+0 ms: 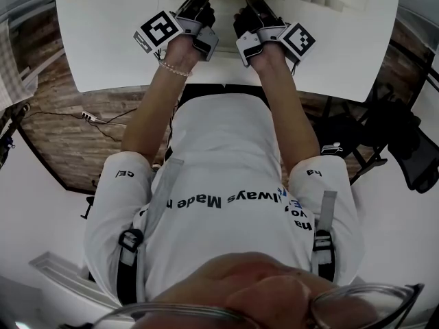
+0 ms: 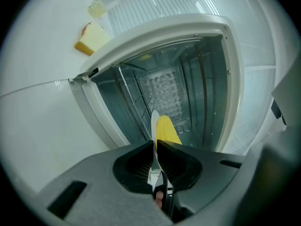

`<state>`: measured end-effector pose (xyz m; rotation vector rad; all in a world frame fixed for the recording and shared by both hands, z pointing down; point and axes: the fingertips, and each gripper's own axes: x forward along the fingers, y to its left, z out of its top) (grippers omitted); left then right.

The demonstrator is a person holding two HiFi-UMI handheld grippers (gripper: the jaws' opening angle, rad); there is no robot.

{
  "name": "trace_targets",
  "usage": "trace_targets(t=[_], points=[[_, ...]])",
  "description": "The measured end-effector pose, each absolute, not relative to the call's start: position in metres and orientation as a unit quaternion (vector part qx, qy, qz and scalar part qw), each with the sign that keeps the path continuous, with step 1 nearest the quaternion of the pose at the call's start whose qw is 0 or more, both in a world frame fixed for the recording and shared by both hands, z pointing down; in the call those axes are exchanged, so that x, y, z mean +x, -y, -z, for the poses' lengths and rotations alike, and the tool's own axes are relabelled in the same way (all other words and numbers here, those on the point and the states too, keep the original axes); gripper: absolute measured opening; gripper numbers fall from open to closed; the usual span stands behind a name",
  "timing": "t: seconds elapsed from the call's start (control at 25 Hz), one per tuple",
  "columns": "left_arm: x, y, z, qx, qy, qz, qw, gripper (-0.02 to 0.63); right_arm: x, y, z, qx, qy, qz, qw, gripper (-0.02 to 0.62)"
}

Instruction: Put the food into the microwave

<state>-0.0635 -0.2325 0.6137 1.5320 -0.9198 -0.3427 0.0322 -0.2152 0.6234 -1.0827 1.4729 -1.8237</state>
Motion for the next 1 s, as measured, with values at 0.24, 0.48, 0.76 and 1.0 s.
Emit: trace_targets(t=[0.24, 0.48, 0.76, 1.0], points=[[-0.063, 0.235, -0.615, 0.668, 0.395, 0.150, 0.612, 0.028, 0.033, 0.219, -0.625, -0.405, -0.551, 0.675, 0.277, 0.020], [-0.063, 0.236, -0.612, 0.662, 0.398, 0.157, 0.615, 0.026, 0.033, 0.221, -0.621, -0.405, -0.553, 0.671, 0.282, 0.020], [-0.064, 0.237, -0.609, 0.659, 0.400, 0.160, 0.616, 0.026, 0.033, 0.223, -0.620, -0.410, -0.558, 0.667, 0.275, 0.020], [-0.066, 0.240, -0.608, 0.660, 0.405, 0.166, 0.610, 0.028, 0.037, 0.225, -0.630, -0.403, -0.560, 0.671, 0.272, 0.086]])
